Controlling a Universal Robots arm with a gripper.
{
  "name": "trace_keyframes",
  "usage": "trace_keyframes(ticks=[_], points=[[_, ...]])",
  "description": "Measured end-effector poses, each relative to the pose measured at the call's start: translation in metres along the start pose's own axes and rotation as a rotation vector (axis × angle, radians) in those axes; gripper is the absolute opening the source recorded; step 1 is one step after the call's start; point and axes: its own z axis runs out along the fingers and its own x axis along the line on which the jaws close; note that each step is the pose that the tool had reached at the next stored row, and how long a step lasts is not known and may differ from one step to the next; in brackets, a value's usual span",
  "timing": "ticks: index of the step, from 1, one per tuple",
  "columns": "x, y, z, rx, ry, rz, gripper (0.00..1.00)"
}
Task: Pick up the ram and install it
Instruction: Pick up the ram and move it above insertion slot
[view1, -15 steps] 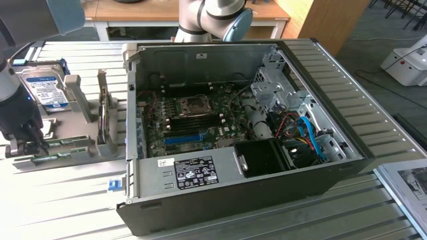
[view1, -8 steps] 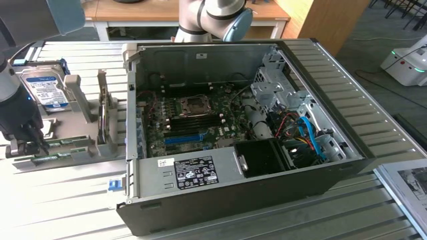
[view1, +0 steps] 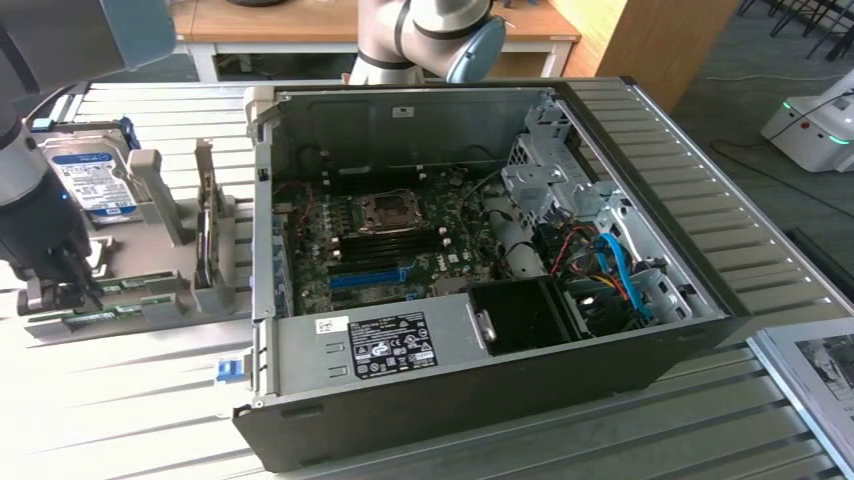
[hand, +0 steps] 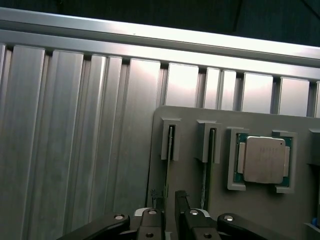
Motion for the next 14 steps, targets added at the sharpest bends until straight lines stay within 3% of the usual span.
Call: trace_keyframes(ticks=[14], points=[[0.001,-0.0121,-0.0004,-0.0001,0.0000,0.000,0.24]])
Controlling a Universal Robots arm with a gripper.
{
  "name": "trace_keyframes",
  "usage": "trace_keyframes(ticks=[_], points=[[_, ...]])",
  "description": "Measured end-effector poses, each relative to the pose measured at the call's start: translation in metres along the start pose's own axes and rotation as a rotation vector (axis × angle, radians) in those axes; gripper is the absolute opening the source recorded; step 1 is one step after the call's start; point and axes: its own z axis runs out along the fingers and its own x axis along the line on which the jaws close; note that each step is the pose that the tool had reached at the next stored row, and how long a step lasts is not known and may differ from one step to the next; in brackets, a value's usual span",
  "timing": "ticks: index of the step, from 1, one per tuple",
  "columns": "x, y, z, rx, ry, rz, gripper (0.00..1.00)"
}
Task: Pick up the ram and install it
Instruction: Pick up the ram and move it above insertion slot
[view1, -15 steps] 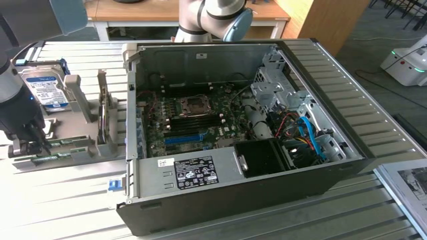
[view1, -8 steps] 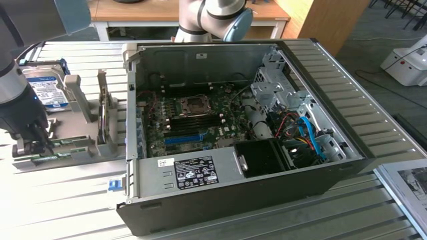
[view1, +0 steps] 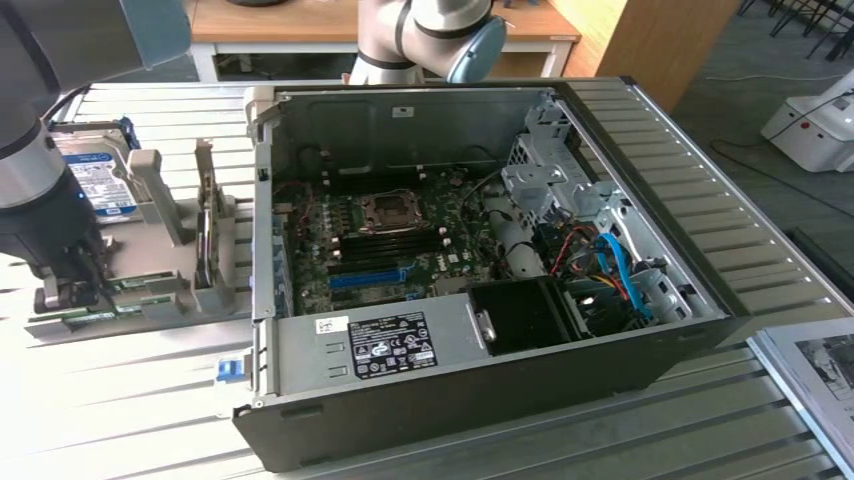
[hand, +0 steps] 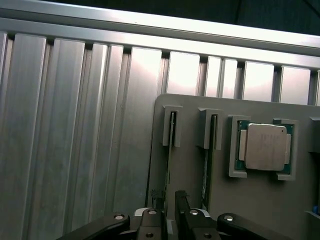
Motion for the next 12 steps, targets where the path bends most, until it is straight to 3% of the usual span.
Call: trace_keyframes(ticks=[12], points=[[0.0008,-0.0091,-0.0003,0.0001,0.0000,0.000,0.24]])
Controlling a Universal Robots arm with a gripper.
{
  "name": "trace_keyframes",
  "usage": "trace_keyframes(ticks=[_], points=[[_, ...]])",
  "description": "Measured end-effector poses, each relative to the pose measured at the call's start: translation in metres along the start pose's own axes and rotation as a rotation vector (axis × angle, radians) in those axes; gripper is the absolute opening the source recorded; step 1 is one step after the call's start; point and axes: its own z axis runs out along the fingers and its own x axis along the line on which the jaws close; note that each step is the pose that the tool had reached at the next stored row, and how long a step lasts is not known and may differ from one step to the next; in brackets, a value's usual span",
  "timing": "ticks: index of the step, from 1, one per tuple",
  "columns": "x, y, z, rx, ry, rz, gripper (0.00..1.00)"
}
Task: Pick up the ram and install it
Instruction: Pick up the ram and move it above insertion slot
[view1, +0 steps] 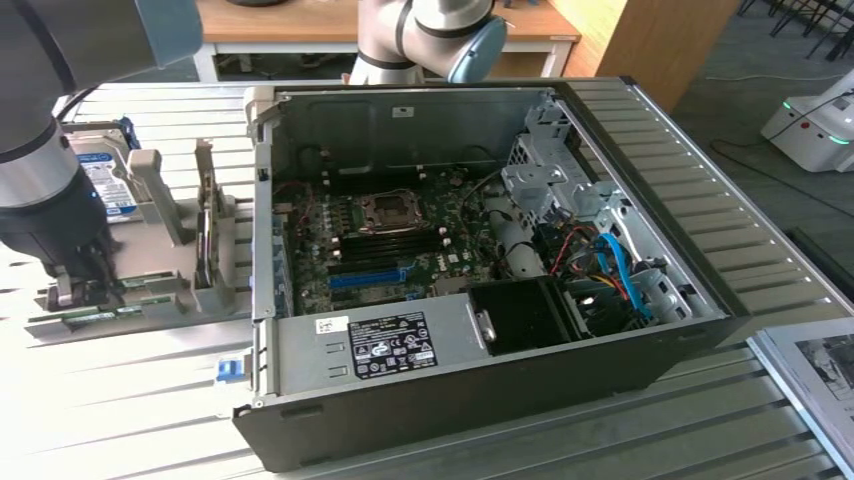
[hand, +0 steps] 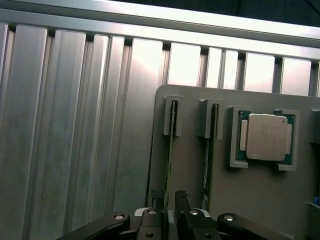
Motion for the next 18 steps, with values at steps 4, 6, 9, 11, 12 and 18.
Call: trace_keyframes(ticks=[4,6,9,11,12,18], points=[[0.0002,-0.0025,-0.0001,0.0000,0.0000,0.000,0.24],[0.0002,-0.0030,-0.0001,0.0000,0.0000,0.000,0.24],[0.0003,-0.0030,-0.0001,-0.0001,0.0000,0.000,0.24],[0.0003,-0.0031,0.0001,-0.0002,0.0001,0.000,0.24],[0.0002,-0.0031,0.0005,-0.0001,0.0000,0.000,0.24],[0.0003,-0.0032,0.0036,-0.0001,0.0000,0.000,0.24]])
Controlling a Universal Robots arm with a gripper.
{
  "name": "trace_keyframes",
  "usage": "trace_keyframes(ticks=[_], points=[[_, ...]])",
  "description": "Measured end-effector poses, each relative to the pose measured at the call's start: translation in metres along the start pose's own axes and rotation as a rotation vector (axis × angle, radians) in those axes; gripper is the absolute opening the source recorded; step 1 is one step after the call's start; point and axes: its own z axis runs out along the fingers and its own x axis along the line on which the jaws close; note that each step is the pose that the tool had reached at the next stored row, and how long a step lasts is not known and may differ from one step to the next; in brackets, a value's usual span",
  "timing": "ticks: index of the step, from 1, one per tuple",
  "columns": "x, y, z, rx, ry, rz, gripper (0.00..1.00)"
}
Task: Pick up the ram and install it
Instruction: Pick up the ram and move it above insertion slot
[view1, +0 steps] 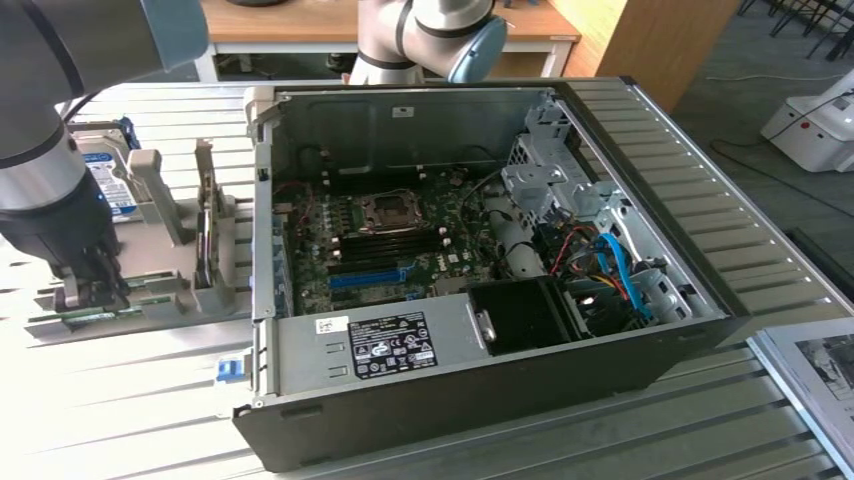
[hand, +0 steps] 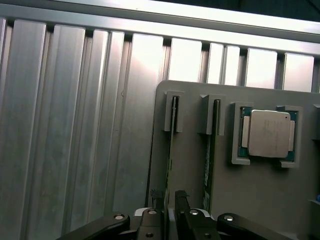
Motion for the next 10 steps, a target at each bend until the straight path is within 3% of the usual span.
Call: trace_keyframes(ticks=[10], points=[[0.0001,-0.0002,0.0050,0.0000,0.0000,0.000,0.24]])
